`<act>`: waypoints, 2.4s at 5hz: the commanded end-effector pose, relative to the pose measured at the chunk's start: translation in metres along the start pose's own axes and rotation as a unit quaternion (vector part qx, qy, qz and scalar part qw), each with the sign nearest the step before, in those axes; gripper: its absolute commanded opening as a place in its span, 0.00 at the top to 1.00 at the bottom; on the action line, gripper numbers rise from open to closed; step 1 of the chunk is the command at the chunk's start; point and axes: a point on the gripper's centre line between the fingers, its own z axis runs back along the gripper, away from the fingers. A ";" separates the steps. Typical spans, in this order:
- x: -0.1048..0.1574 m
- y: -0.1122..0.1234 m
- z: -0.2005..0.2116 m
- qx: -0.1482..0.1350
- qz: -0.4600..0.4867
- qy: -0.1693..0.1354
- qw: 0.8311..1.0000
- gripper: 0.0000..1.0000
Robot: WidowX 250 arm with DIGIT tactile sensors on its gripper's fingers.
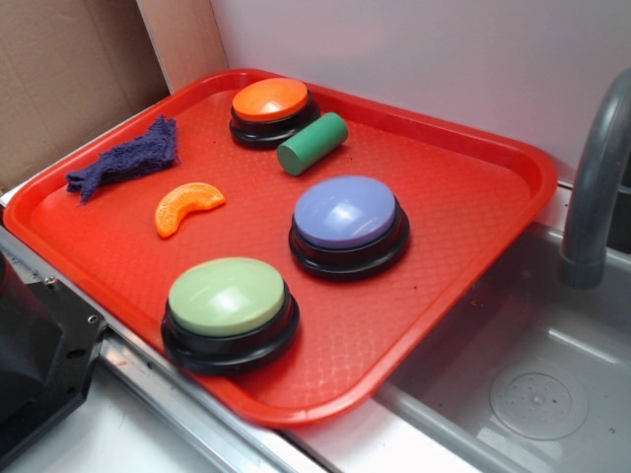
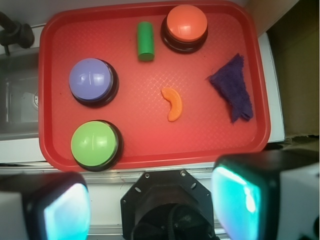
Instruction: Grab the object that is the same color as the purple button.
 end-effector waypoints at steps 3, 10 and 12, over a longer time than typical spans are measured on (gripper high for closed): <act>0.052 0.083 -0.057 0.045 0.184 -0.004 0.982 0.00; 0.084 0.180 -0.217 0.045 0.309 0.026 0.950 0.00; 0.083 0.177 -0.219 0.043 0.298 0.023 0.953 1.00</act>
